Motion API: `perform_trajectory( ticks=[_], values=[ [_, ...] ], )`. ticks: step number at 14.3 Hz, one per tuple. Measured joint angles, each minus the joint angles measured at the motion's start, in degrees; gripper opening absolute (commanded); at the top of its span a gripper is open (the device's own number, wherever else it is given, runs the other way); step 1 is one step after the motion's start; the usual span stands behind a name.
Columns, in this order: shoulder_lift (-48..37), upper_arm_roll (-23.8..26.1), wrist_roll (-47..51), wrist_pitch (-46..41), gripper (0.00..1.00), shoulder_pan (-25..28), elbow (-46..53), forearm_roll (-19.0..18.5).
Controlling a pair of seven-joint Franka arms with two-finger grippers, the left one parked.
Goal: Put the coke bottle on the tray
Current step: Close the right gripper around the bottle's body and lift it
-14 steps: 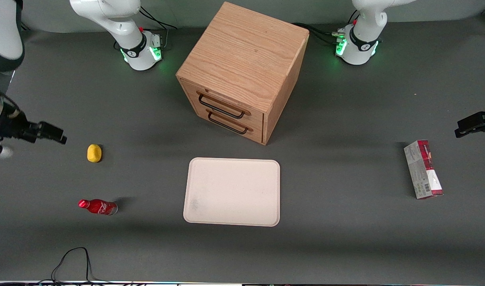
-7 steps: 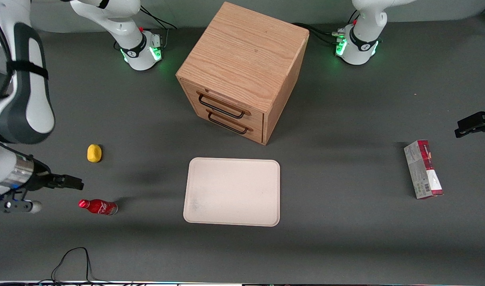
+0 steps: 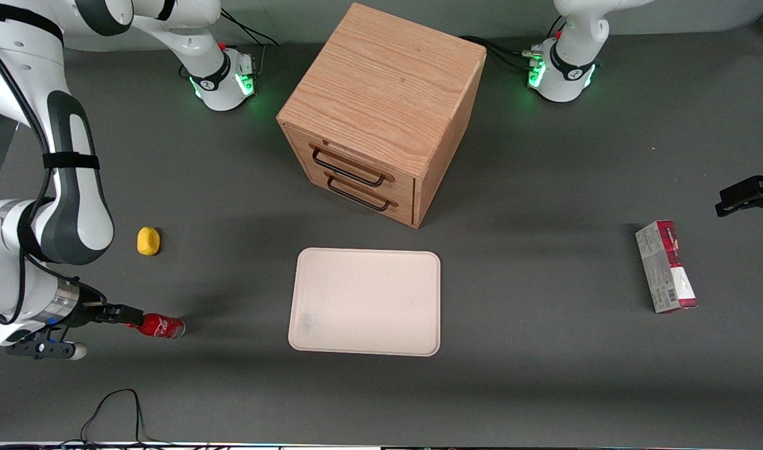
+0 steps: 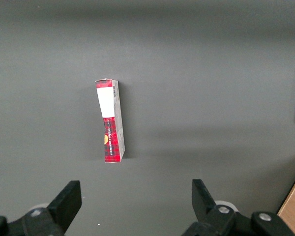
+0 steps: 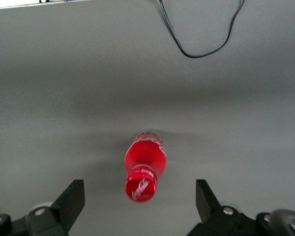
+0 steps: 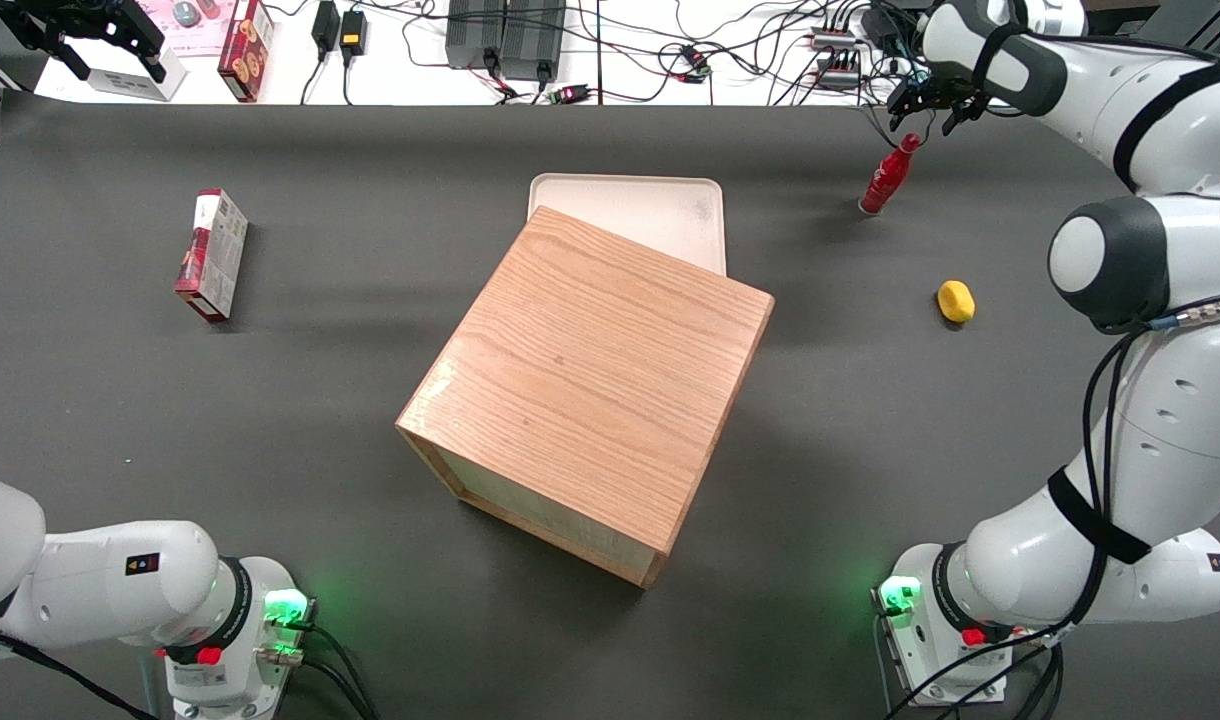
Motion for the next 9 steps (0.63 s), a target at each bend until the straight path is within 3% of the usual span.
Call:
perform_trajectory(
  ticks=[4, 5, 6, 9],
  values=[
    [2.16, 0.6, -0.02, 2.6, 0.99, -0.01, -0.25, 0.03],
    [2.49, 0.62, -0.03, 3.17, 0.94, -0.01, -0.4, 0.03],
    [2.67, 0.62, -0.06, 3.56, 0.88, -0.01, -0.69, 0.03],
    [2.71, 0.62, -0.24, 3.58, 0.54, -0.01, -1.66, 0.03]
  ],
)
